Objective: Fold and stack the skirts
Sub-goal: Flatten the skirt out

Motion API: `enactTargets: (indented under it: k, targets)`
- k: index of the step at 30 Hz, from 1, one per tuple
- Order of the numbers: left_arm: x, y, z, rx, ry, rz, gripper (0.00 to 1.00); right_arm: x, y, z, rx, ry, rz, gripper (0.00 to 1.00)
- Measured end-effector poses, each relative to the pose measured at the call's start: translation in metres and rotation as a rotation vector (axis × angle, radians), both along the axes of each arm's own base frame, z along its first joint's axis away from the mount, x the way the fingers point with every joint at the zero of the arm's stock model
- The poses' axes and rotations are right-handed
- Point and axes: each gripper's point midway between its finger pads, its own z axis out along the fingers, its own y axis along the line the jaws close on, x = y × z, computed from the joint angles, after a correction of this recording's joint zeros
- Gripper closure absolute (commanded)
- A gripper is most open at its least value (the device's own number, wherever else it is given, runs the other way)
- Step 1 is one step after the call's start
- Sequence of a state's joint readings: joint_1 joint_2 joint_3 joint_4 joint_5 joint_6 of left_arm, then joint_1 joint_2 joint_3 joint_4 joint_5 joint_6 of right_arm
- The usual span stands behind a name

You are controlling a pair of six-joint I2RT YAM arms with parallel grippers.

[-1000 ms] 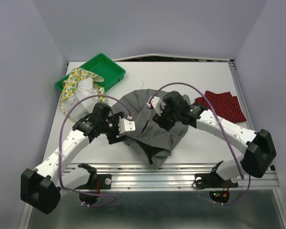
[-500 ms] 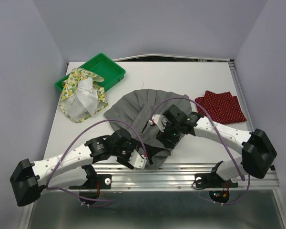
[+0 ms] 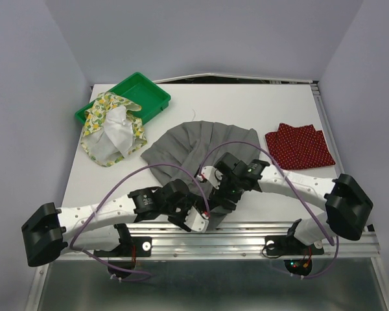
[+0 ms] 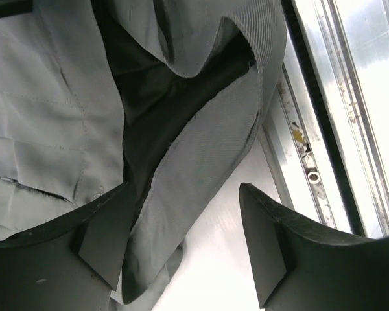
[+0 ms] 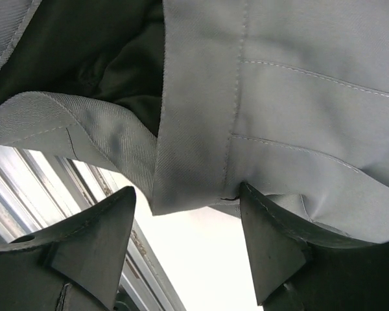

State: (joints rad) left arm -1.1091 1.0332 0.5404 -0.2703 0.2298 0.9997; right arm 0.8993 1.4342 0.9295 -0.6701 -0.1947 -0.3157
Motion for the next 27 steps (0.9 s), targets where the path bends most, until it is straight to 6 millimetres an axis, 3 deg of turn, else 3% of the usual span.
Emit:
enactTargets:
  k: [3, 6, 10, 12, 13, 14, 15, 19, 23, 27]
  targets:
    - [-0.002, -0.003, -0.001, -0.002, 0.006, -0.001, 0.25, -0.004, 0.000, -0.004, -0.022, -0.020, 0.021, 0.31]
    - [-0.003, -0.004, -0.005, 0.008, 0.015, 0.000, 0.28, -0.001, -0.003, -0.009, -0.048, -0.058, 0.015, 0.42]
    - [-0.004, -0.005, -0.011, 0.023, 0.027, 0.002, 0.34, 0.016, -0.008, -0.009, -0.082, -0.144, -0.038, 0.74]
    - [-0.004, -0.007, -0.013, 0.024, 0.030, 0.000, 0.42, 0.024, -0.010, -0.009, -0.094, -0.184, -0.067, 0.88]
    - [-0.004, -0.007, -0.013, 0.024, 0.030, 0.000, 0.55, 0.029, -0.012, -0.008, -0.104, -0.210, -0.083, 0.97]
    - [-0.004, -0.008, -0.013, 0.024, 0.029, -0.001, 0.61, 0.032, -0.013, -0.007, -0.107, -0.223, -0.089, 0.99]
    - [-0.004, -0.008, -0.013, 0.024, 0.029, 0.000, 0.75, 0.035, -0.013, -0.006, -0.110, -0.241, -0.106, 0.99]
    - [0.000, -0.005, -0.013, 0.034, 0.011, 0.021, 1.00, 0.042, -0.016, -0.002, -0.119, -0.279, -0.128, 0.99]
    - [0.007, 0.009, -0.001, 0.049, -0.016, 0.077, 1.00, 0.057, -0.026, 0.016, -0.105, -0.335, -0.161, 0.99]
    - [0.028, 0.027, 0.049, -0.009, -0.105, 0.172, 1.00, 0.115, -0.059, 0.058, -0.056, -0.421, -0.325, 0.99]
